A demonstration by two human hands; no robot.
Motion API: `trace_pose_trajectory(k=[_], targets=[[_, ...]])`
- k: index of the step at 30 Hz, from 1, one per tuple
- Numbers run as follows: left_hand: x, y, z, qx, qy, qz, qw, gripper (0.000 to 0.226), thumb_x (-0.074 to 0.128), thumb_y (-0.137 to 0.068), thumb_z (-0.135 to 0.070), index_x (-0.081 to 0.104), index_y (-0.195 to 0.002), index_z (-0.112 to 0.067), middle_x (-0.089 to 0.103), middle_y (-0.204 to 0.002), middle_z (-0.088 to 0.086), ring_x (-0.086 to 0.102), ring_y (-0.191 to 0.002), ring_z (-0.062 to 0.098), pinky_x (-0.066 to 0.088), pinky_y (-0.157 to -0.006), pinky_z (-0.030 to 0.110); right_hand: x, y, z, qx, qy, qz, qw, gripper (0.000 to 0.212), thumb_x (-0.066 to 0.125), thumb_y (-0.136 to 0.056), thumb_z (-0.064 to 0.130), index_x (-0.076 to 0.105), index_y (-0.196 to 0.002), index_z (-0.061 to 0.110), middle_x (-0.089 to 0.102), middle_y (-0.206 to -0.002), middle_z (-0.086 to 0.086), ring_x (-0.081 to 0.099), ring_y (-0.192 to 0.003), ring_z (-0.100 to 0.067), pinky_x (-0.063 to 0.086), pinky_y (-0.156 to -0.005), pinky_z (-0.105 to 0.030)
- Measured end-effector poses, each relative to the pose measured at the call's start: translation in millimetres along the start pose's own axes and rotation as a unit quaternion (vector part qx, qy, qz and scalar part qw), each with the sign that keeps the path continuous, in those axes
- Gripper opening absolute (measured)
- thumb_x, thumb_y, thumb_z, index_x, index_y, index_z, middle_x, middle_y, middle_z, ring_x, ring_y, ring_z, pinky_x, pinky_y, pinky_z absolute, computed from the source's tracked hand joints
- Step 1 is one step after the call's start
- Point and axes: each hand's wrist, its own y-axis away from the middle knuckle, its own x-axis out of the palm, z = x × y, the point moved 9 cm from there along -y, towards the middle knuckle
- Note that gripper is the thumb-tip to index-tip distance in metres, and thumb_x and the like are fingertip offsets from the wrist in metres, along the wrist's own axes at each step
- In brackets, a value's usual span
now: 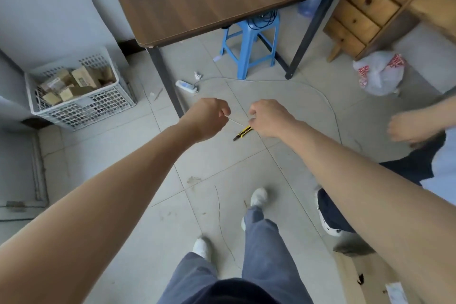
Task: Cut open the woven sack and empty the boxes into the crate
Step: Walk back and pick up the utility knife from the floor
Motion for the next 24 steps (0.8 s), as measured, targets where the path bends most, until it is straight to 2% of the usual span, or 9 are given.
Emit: trace_pose_trajectory(k=[6, 11, 15, 20, 24], targets=[[39, -119, 15, -0.055, 0.031, 0.01, 0.998, 0.022, 0.052, -0.091, -0.013, 0.066, -0.108, -0.011, 0.068, -0.105, 0.006, 0.062, -0.096, 0.025, 0.051, -0.083, 0.031, 8, -128, -53, -0.017, 0.026, 0.047, 0.998, 0.03, 0.051, -0.09, 0.011, 0.059, -0.12, 0.006, 0.06, -0.123, -0.013, 0.058, -0.109, -0.033, 0.051, -0.091, -0.037], [99, -203, 58, -0.122, 0.069, 0.007, 0.99, 0.023, 0.049, -0.091, -0.013, 0.065, -0.107, -0.014, 0.067, -0.102, 0.005, 0.062, -0.095, 0.027, 0.051, -0.085, 0.035, 53, -225, -106, -0.006, 0.041, 0.084, 0.996, 0.028, 0.052, -0.09, 0.007, 0.059, -0.118, 0.006, 0.06, -0.121, -0.012, 0.059, -0.107, -0.033, 0.052, -0.088, -0.037], [161, -264, 105, -0.154, 0.081, 0.02, 0.985, 0.023, 0.049, -0.091, -0.014, 0.065, -0.107, -0.016, 0.066, -0.103, 0.004, 0.061, -0.095, 0.025, 0.051, -0.081, 0.032, 114, -293, -138, -0.012, 0.074, 0.102, 0.992, 0.027, 0.05, -0.09, 0.005, 0.06, -0.115, 0.008, 0.06, -0.117, -0.012, 0.059, -0.103, -0.032, 0.045, -0.074, -0.029], [260, -326, 175, -0.168, 0.094, 0.025, 0.981, 0.022, 0.05, -0.091, -0.014, 0.065, -0.106, -0.016, 0.067, -0.103, 0.003, 0.062, -0.096, 0.024, 0.051, -0.079, 0.03, 218, -372, -175, -0.02, 0.091, 0.109, 0.99, 0.029, 0.049, -0.091, 0.006, 0.057, -0.119, 0.007, 0.055, -0.12, -0.013, 0.055, -0.108, -0.032, 0.043, -0.077, -0.031], [341, -351, 225, -0.182, 0.117, 0.035, 0.976, 0.022, 0.049, -0.091, -0.013, 0.066, -0.105, -0.017, 0.068, -0.101, 0.002, 0.063, -0.093, 0.024, 0.053, -0.082, 0.035, 306, -422, -208, -0.017, 0.101, 0.123, 0.987, 0.026, 0.047, -0.092, 0.007, 0.055, -0.116, 0.005, 0.052, -0.12, -0.014, 0.05, -0.112, -0.032, 0.037, -0.074, -0.029]])
